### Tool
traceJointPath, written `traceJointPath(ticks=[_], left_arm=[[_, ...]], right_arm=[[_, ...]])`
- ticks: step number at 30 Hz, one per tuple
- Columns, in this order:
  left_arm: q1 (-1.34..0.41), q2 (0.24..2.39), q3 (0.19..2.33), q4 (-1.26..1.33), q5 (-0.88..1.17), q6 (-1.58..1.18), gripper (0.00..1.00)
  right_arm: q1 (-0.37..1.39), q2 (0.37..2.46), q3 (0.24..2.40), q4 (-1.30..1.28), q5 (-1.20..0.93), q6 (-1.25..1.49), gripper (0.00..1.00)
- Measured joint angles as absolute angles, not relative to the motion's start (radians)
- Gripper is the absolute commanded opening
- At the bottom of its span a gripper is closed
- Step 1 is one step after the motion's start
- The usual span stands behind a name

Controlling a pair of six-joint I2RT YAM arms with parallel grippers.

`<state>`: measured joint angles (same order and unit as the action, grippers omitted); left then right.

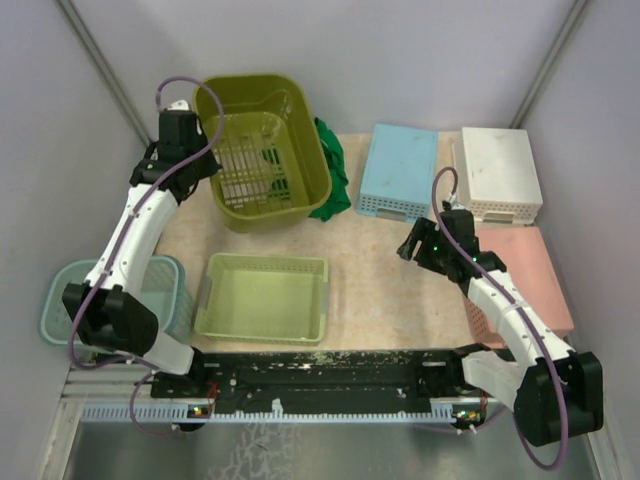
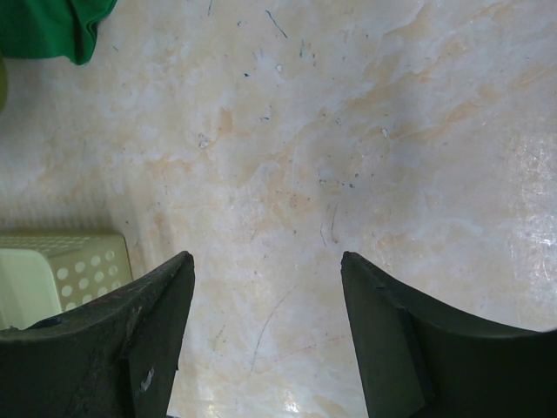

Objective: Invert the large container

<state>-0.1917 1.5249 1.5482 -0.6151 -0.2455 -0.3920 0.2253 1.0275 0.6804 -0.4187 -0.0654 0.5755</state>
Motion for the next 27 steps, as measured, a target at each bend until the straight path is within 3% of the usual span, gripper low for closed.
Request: traceJointPath(ticks=[11, 22, 27], left_arm=[[-0.196, 1.385, 1.546, -0.524, -0.008, -0.267, 0.0], [-0.218, 1.376, 1.512, -0.472, 0.307, -0.253, 0.0], [-0.229, 1.376, 1.504, -0.471, 0.336, -0.27, 0.0]], right_arm=[[0.226, 0.956, 0.69, -0.423, -0.043, 0.57, 0.68], [0.226, 0.697, 0.813, -0.364, 0.008, 0.546, 0.69], [0.226, 0.64, 0.832, -0.282, -0.096, 0.512, 0.77]])
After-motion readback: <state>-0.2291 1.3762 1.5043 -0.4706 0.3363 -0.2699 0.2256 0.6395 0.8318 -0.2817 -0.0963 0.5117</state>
